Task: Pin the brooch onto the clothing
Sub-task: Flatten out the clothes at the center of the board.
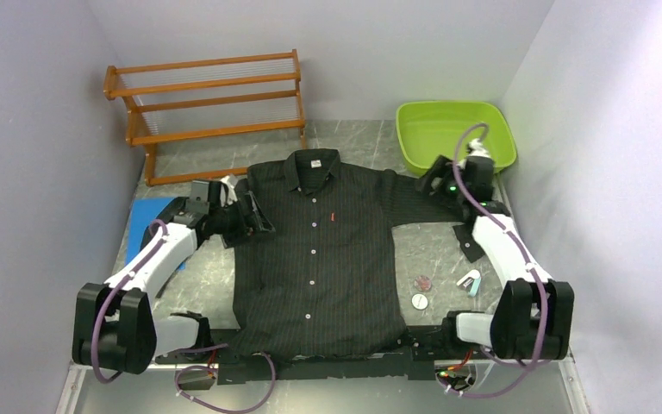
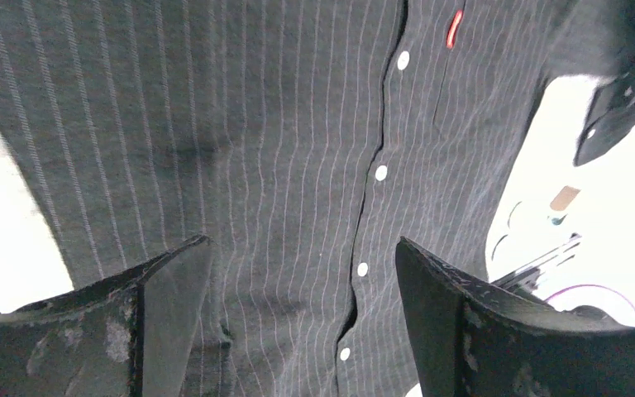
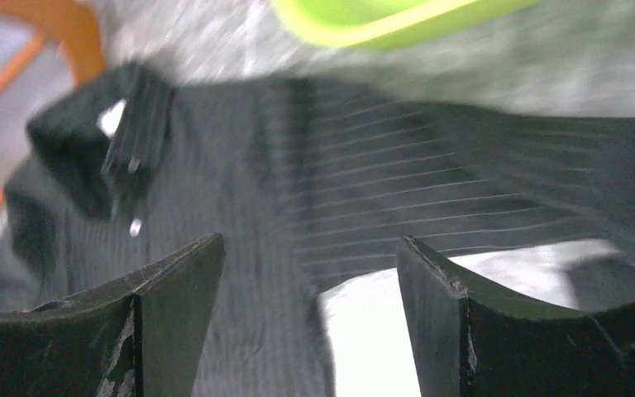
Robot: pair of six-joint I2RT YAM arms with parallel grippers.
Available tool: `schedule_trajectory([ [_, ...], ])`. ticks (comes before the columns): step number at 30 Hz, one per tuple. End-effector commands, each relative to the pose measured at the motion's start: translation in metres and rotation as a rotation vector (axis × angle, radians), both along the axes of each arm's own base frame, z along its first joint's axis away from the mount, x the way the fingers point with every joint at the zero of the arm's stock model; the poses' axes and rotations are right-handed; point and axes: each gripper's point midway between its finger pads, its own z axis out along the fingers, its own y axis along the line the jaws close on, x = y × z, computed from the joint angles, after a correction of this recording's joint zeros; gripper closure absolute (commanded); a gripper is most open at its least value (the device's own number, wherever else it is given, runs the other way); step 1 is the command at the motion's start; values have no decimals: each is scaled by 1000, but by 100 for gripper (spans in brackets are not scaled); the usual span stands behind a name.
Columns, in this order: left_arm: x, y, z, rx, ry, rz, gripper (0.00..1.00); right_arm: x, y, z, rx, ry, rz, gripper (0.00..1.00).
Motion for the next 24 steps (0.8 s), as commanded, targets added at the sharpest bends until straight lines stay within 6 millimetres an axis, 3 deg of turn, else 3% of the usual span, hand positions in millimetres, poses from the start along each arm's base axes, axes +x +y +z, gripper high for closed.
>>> schedule_trajectory([
  [1, -1, -5, 0, 124, -9, -31, 15, -15, 83, -18, -30, 59, 268, 20],
  [5, -8, -2, -21, 244, 34, -25, 17, -44, 148, -50, -28, 143, 431, 19],
  [9, -17, 4, -47, 329, 146, -8, 18, -67, 183, -81, 5, 220, 502, 18],
  [15, -31, 31, -75, 495, 310, 70, 18, -68, 170, -116, -68, 354, 430, 18],
  [21, -35, 55, -74, 620, 341, 149, 15, -62, 153, -112, -126, 362, 367, 15],
  [24, -31, 55, -67, 615, 310, 150, 14, -60, 151, -109, -126, 350, 371, 14],
])
